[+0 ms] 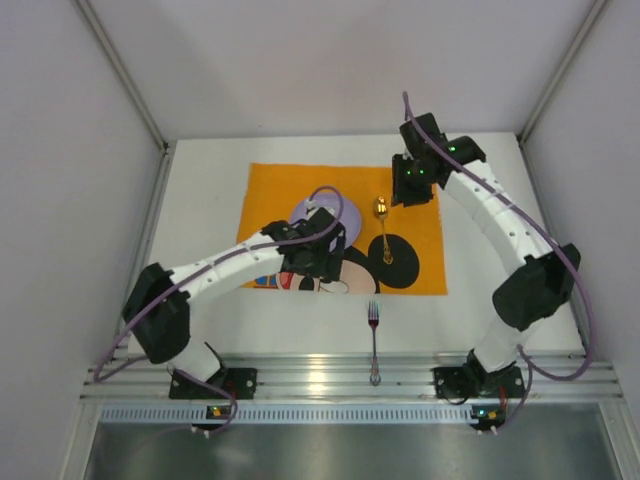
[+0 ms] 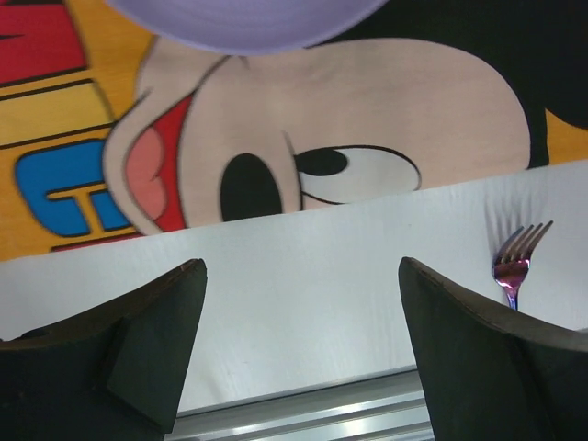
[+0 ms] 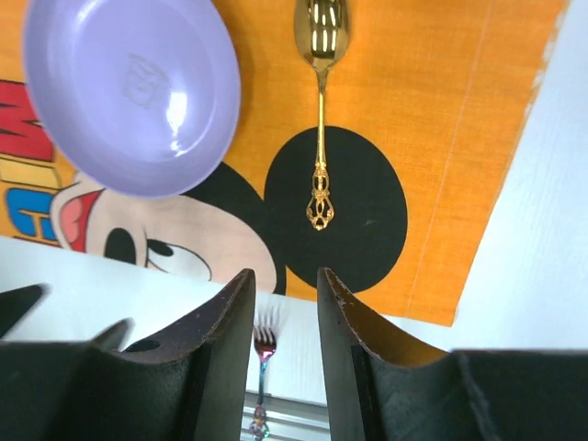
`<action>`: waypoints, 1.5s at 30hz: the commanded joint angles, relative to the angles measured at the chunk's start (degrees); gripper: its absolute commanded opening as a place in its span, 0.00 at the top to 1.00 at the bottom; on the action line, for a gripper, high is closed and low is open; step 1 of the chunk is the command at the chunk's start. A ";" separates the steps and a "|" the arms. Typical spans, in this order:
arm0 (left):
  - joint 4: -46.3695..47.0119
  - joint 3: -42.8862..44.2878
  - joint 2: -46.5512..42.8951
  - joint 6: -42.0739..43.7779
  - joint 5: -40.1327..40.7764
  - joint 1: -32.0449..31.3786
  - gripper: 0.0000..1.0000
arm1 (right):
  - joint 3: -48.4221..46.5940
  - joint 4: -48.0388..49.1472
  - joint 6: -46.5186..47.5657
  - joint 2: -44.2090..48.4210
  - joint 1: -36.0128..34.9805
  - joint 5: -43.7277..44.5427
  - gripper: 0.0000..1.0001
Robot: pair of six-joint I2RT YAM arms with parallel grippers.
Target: Set the dinner table for one person
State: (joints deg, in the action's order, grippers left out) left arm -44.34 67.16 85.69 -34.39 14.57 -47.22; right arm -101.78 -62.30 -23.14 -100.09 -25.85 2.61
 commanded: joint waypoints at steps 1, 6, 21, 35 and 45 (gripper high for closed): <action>3.81 5.60 7.54 1.86 -5.85 -5.24 0.09 | 0.34 -2.73 -0.07 7.18 -0.35 2.13 0.66; 2.68 12.37 18.70 3.02 -8.24 -14.37 0.10 | 7.28 -4.40 0.63 15.09 2.20 3.54 0.67; -3.03 18.54 24.70 -9.55 -5.61 -22.56 0.13 | 13.27 -8.01 -1.39 21.60 7.65 -0.32 0.70; -6.82 21.53 34.36 -28.18 -0.16 -26.43 0.45 | 27.24 -3.61 -2.79 35.84 7.21 -13.06 0.74; -5.67 21.26 39.38 -34.60 -0.24 -26.78 0.94 | 30.75 -5.90 -3.58 42.34 3.35 -14.13 0.75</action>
State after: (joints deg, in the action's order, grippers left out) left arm -48.99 89.82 120.53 -65.17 13.34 -73.73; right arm -72.23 -68.36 -26.11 -59.77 -21.15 -10.98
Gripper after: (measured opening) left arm 0.101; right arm 0.249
